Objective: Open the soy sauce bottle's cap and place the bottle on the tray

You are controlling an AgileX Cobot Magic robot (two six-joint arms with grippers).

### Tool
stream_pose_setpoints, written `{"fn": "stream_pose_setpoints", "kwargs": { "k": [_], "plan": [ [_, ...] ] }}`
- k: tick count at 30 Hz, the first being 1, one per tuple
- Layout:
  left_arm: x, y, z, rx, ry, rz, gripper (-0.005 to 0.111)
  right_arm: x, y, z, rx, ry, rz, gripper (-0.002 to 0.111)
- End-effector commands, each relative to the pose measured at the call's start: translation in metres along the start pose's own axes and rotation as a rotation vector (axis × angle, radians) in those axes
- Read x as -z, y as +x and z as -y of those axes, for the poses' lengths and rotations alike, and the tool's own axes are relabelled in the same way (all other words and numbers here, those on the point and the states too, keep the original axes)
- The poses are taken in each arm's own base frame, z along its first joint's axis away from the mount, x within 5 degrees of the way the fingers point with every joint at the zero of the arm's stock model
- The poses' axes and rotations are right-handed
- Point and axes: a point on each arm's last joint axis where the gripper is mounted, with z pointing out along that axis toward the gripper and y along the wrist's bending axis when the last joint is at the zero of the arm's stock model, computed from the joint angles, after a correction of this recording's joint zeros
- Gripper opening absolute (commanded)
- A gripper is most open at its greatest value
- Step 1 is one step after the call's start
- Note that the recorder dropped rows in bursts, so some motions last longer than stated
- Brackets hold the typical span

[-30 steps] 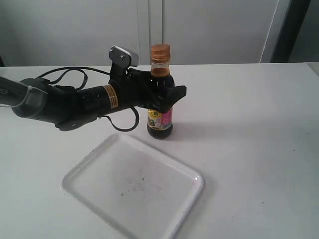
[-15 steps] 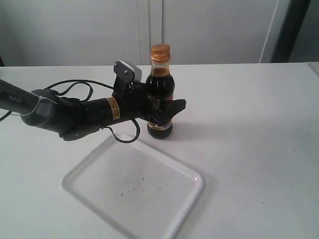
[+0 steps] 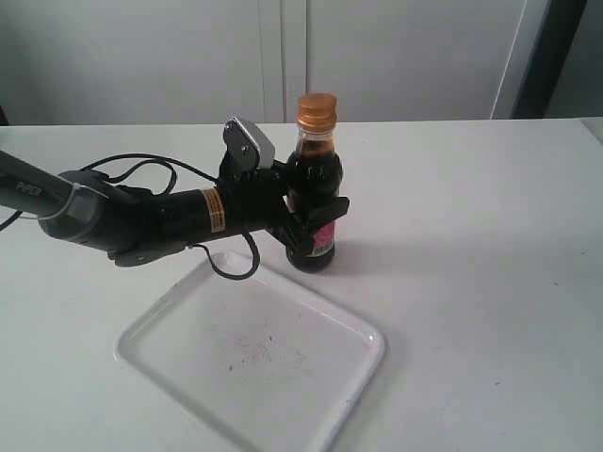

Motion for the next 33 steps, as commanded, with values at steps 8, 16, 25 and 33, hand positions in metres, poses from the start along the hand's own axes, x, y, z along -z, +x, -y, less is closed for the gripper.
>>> {"fn": "stream_pose_setpoints", "kwargs": {
  "k": [8, 16, 25, 33],
  "plan": [
    [-0.001, -0.007, 0.005, -0.005, 0.041, 0.047, 0.0, 0.0, 0.001, 0.001, 0.005, 0.01, 0.004, 0.0],
    [-0.001, -0.007, 0.005, 0.004, 0.044, 0.045, 0.0, 0.0, 0.0, 0.001, 0.095, 0.018, 0.017, 0.0],
    [-0.001, -0.007, 0.006, 0.001, 0.047, 0.044, 0.0, 0.001, -0.011, 0.001, 0.109, 0.022, 0.135, 0.0],
    [-0.001, -0.007, 0.006, -0.002, 0.05, 0.042, 0.0, 0.004, -0.026, 0.0, -0.094, -0.009, 0.305, 0.0]
  ]
}}
